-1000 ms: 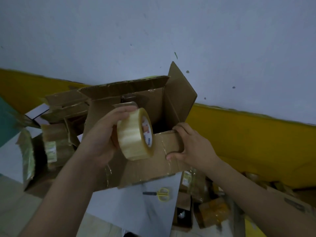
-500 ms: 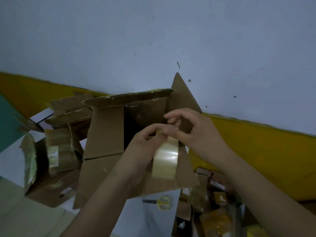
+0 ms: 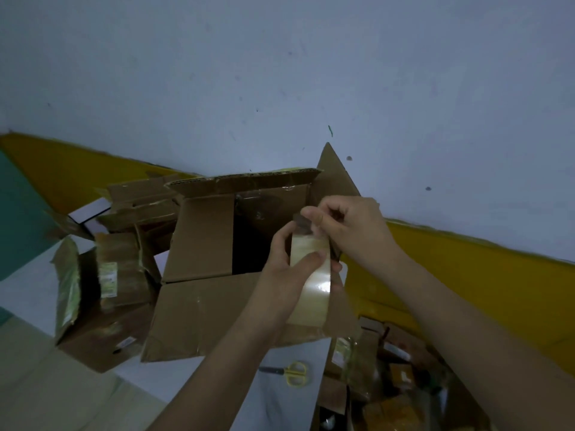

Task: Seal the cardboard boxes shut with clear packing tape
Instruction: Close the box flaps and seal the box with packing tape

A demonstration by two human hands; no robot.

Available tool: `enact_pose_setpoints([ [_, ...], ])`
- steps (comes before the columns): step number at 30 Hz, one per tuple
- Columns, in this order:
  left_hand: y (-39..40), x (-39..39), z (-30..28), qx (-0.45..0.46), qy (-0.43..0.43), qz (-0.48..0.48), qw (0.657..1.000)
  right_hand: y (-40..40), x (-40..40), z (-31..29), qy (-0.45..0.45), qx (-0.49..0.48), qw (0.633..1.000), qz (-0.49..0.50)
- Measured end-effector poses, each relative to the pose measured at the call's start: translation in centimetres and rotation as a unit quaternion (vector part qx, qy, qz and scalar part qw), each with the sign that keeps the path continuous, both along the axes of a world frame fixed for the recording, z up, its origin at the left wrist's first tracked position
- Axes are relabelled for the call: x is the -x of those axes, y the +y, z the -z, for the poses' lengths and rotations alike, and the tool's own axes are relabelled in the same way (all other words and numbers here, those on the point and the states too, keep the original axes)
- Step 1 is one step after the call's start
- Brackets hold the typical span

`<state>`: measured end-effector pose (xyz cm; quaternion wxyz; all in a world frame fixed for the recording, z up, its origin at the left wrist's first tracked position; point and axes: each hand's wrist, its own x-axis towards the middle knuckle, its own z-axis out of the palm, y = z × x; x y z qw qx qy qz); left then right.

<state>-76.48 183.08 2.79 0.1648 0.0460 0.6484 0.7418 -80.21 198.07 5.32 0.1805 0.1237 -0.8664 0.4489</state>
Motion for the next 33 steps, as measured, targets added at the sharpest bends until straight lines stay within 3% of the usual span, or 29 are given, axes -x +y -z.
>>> enact_pose_setpoints([
  [5,0.7,-0.9,-0.6,-0.033,0.000,0.017,0.999,-0.3,1.2,0.0,0.051,-0.035,0.997,0.051],
  [8,0.8,-1.3,-1.2,-0.047,0.000,0.024,0.999,0.0,1.6,-0.2,0.083,-0.142,0.981,0.105],
  [13,1.4,-3.2,0.5,0.022,-0.035,0.014,0.999,0.0,2.0,-1.4,0.103,-0.217,0.954,0.181],
  [17,2.0,-6.0,2.0,-0.027,-0.114,0.046,0.992,-0.2,3.1,-2.1,0.135,-0.374,0.891,0.217],
  [20,2.1,-6.3,3.5,-0.004,-0.109,0.038,0.993,-0.4,3.8,-0.6,0.058,-0.515,0.839,0.162],
  [25,2.5,-6.2,3.8,0.048,-0.105,0.035,0.993,-0.9,5.1,1.8,0.025,-0.630,0.772,0.082],
  [28,2.7,-5.5,4.1,0.040,-0.134,0.002,0.990,-1.7,5.8,2.2,0.021,-0.640,0.764,0.080],
  [31,2.6,-4.6,4.0,-0.033,-0.194,0.014,0.980,-2.4,6.9,2.6,-0.023,-0.637,0.768,0.067],
  [33,2.5,-4.0,4.1,-0.059,-0.204,0.029,0.977,-2.6,7.7,3.2,-0.080,-0.588,0.802,0.066],
])
